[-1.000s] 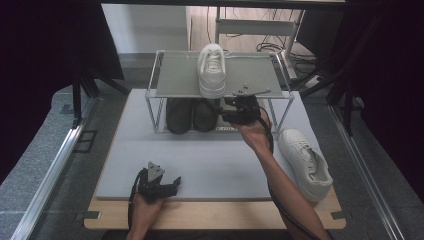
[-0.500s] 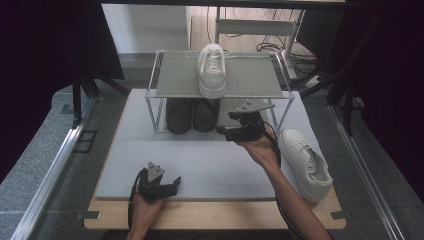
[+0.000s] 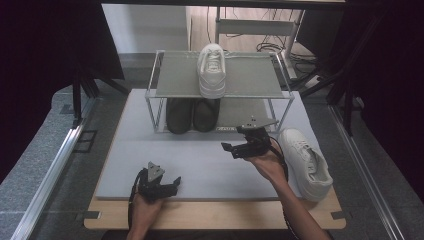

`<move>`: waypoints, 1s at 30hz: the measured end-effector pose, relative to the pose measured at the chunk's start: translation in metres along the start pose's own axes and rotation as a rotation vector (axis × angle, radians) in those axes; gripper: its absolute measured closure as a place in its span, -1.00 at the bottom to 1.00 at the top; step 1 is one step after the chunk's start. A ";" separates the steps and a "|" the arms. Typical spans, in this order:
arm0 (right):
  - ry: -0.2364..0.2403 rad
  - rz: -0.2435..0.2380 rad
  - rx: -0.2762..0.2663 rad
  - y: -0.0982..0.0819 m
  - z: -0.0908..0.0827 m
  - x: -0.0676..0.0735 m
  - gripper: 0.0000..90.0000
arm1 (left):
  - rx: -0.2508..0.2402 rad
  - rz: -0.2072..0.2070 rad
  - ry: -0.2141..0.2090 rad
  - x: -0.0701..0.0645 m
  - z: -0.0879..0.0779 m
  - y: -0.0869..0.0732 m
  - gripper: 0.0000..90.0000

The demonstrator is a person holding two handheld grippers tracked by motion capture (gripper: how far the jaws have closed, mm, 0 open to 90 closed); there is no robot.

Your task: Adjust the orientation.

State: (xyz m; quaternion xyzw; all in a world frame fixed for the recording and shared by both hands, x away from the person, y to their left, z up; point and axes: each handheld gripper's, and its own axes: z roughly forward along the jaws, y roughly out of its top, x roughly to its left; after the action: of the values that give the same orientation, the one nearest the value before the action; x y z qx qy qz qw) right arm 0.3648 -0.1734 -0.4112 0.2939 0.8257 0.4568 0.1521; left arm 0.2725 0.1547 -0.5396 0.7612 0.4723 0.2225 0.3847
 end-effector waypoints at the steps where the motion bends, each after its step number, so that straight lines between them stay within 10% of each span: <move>1: -0.004 0.003 0.005 -0.002 -0.002 -0.001 -0.64 | -0.001 -0.001 0.000 0.000 0.000 0.000 -0.74; 30: -0.111 0.167 0.067 -0.054 -0.064 -0.020 -0.58 | -0.002 -0.002 0.000 0.000 0.000 0.000 -0.74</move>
State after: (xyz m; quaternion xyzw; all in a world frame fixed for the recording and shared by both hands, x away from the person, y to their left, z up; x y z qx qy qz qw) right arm 0.3287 -0.2507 -0.4226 0.3915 0.8035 0.4229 0.1492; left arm 0.2727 0.1545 -0.5397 0.7604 0.4727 0.2227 0.3856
